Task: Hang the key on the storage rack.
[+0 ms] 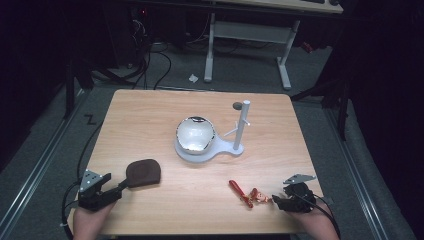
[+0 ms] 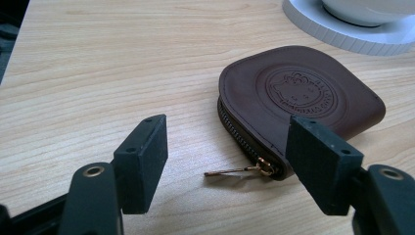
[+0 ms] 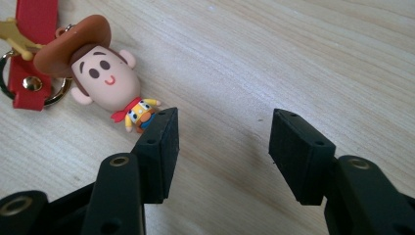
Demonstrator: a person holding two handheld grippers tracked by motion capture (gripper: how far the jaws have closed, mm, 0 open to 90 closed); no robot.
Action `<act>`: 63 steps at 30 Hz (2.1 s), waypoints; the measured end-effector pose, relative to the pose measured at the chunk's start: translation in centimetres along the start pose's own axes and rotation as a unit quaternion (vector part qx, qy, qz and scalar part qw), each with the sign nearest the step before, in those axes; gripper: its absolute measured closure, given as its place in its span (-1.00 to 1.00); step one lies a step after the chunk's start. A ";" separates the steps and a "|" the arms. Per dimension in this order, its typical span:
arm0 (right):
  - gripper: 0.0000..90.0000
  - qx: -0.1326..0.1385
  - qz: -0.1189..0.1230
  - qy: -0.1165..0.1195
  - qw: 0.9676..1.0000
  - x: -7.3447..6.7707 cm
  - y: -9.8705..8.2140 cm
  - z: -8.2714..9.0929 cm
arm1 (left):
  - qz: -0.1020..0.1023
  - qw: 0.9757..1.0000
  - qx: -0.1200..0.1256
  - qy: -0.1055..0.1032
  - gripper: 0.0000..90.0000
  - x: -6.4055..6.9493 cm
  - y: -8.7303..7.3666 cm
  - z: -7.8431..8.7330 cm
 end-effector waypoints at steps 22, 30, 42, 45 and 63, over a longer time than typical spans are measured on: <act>0.01 -0.062 0.063 0.016 0.996 -1.5 1.4 1.1 | -0.001 1.000 -0.008 -0.006 -0.28 0.0 -0.1 -0.3; 0.04 -0.088 0.105 0.024 0.990 -2.9 3.1 1.2 | -0.002 1.000 -0.012 -0.008 -0.28 0.0 -0.1 -0.5; 0.03 -0.124 0.129 0.048 0.983 -4.1 4.4 -0.4 | -0.002 1.000 -0.014 -0.011 -0.28 -0.1 -0.1 -0.5; 0.02 -0.127 0.129 0.056 0.982 -4.3 4.6 -0.7 | -0.002 1.000 -0.014 -0.011 -0.28 -0.1 -0.1 -0.5; 0.41 -0.120 0.148 0.060 0.980 -4.9 4.7 -0.7 | -0.003 1.000 -0.011 -0.011 -0.28 -0.2 -0.1 -0.6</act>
Point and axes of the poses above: each handheld gripper's, and its own axes: z roughly backward along the jaws, y roughly out of its top, x roughly to its right, the point moved 5 cm from there along -z, roughly forward along the jaws, and after that the axes turned 10 degrees about -x, right-handed, at the moved point
